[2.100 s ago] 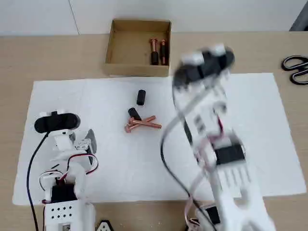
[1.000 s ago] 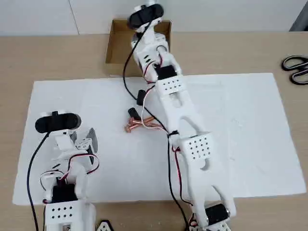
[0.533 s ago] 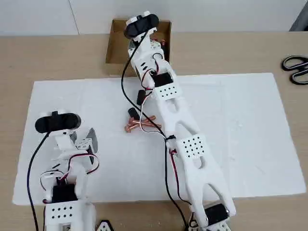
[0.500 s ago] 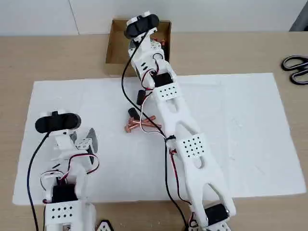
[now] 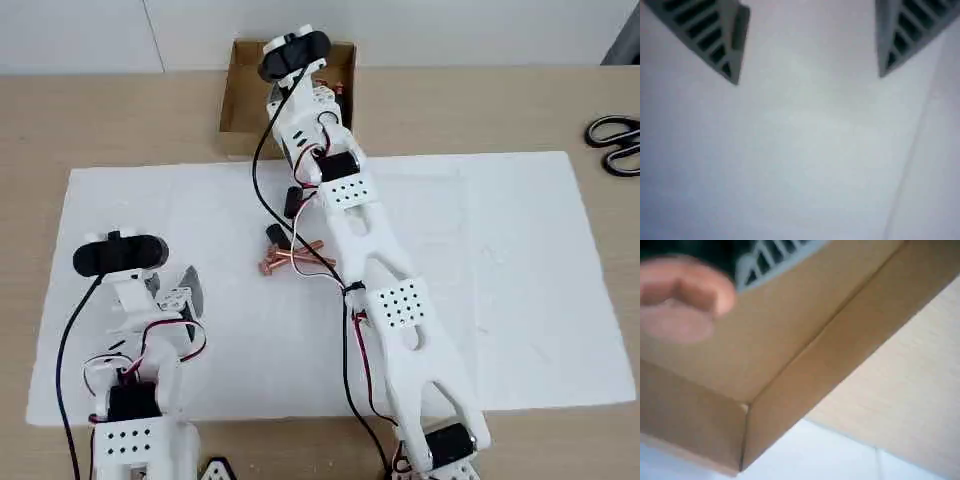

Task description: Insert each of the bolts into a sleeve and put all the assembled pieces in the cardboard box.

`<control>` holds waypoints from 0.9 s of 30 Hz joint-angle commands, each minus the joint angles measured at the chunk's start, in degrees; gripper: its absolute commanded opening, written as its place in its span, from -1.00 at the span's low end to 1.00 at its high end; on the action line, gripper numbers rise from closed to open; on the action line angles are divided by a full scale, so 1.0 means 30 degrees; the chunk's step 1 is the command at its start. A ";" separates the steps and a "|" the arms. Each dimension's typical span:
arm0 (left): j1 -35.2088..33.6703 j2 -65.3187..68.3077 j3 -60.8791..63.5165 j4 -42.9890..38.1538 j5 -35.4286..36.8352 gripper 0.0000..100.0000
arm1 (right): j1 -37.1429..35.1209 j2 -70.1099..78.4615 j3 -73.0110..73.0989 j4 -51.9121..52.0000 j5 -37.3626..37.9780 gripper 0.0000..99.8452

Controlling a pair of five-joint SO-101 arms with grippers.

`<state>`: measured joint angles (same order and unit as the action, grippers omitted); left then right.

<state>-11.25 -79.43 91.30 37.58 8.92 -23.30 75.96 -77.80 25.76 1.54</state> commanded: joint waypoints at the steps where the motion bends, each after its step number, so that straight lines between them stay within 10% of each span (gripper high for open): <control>1: 0.0059 -0.0264 -0.0103 -0.0440 0.0059 -0.66 | 0.0044 -0.0571 -0.1963 -0.0454 0.0205 -0.77; 27: 0.0059 -0.0264 -0.0103 -0.0440 0.0059 -0.66 | 0.0337 -0.0601 -0.2051 0.1538 0.0205 -0.51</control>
<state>-11.25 -79.43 91.30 37.58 8.92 -23.12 75.87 -80.53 30.24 1.54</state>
